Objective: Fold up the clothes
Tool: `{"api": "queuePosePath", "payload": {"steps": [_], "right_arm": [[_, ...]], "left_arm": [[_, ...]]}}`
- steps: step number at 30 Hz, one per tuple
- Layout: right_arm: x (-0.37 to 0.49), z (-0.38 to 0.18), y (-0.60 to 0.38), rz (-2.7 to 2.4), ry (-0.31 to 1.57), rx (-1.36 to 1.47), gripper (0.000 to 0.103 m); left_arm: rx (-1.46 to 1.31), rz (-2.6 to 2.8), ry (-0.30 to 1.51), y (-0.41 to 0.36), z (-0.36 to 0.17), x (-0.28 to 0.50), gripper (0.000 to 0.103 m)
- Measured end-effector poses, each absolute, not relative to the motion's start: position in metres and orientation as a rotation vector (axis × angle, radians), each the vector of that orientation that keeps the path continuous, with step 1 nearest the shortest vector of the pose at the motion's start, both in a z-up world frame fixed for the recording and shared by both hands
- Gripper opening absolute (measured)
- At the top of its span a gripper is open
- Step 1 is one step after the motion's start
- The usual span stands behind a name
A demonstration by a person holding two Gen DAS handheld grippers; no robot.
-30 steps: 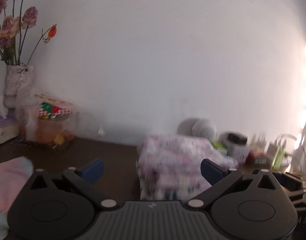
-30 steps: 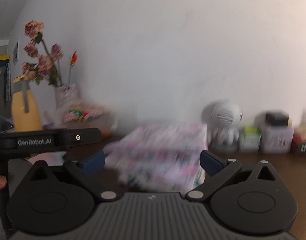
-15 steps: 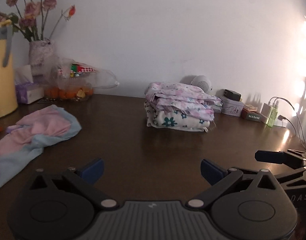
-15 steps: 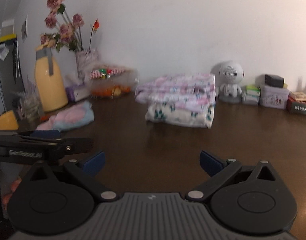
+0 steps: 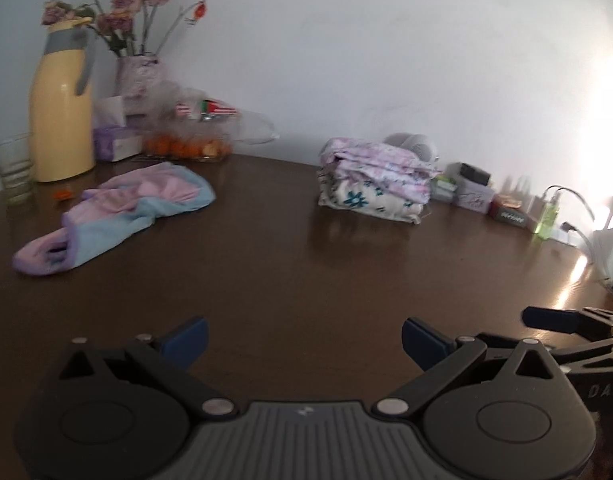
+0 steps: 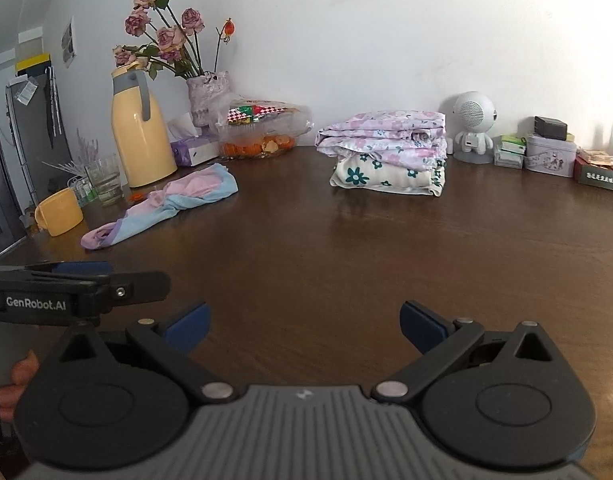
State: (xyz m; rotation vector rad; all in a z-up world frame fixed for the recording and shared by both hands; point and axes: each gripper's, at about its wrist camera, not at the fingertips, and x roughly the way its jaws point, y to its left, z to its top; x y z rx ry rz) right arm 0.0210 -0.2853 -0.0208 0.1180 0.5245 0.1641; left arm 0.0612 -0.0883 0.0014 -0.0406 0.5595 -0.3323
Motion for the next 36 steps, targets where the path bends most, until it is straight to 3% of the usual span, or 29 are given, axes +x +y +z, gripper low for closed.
{"api": "queuePosePath", "payload": {"steps": [36], "right_arm": [[0.001, -0.017, -0.274, 0.236, 0.514, 0.085, 0.103]], "left_arm": [[-0.066, -0.223, 0.601, -0.075, -0.003, 0.028, 0.103]]}}
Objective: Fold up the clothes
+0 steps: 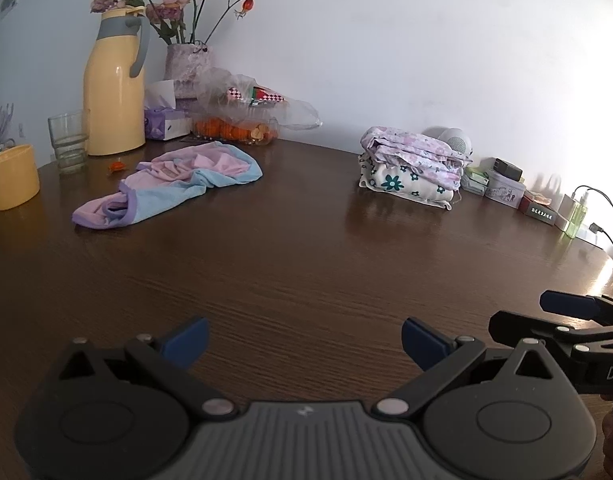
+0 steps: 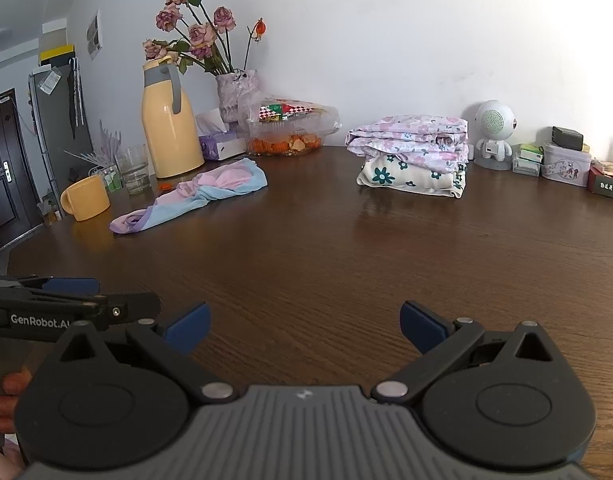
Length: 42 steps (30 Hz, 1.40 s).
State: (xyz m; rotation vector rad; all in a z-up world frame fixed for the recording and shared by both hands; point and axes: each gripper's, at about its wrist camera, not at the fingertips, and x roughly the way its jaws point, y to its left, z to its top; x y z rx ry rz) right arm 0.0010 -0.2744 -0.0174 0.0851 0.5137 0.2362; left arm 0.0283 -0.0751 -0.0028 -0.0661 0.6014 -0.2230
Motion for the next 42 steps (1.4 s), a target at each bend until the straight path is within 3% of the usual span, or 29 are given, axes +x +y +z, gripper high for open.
{"api": "queuePosePath", "payload": {"steps": [42], "right_arm": [[-0.0006, -0.0171, -0.2740, 0.243, 0.510, 0.082, 0.103]], "left_arm": [[-0.075, -0.242, 0.622, -0.0765, -0.0048, 0.0300, 0.103]]}}
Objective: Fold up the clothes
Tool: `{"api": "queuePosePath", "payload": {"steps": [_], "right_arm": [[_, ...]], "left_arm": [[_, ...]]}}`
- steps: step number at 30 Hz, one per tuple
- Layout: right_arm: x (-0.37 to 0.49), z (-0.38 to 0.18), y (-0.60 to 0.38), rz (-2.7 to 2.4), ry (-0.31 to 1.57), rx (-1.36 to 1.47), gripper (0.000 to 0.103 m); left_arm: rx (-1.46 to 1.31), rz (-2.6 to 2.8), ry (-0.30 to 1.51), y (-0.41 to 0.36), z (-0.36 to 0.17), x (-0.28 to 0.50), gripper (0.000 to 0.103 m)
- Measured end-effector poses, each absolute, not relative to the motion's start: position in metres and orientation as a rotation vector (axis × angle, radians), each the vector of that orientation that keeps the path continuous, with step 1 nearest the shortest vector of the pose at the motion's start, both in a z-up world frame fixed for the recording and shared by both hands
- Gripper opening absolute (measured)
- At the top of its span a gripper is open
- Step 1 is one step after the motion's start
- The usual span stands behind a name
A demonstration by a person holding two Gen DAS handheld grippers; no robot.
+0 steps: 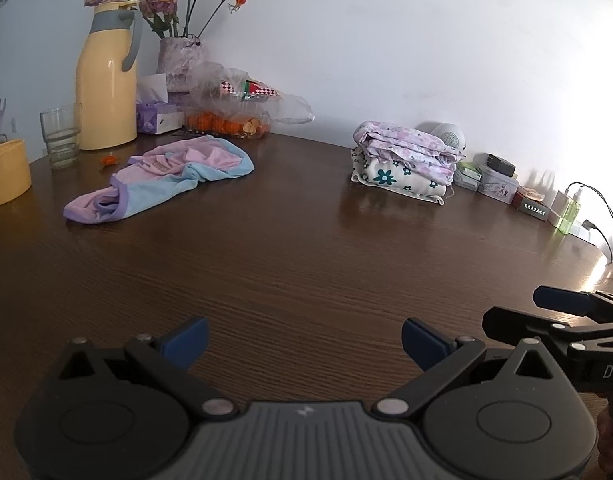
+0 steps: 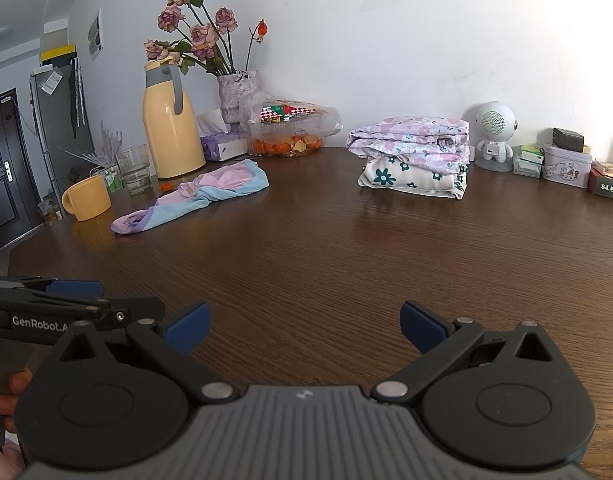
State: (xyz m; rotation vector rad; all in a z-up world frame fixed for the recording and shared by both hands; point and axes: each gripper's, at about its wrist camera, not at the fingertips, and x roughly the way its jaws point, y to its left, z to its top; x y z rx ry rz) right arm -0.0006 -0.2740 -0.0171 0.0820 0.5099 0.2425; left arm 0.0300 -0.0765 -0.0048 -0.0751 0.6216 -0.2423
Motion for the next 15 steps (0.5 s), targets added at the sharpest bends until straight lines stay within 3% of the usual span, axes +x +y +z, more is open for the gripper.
{"api": "queuePosePath", "payload": {"steps": [15], "right_arm": [[0.0008, -0.0183, -0.2740, 0.242, 0.517, 0.082, 0.103]], "left_arm": [[-0.090, -0.239, 0.620, -0.0749, -0.0055, 0.0285, 0.103]]}}
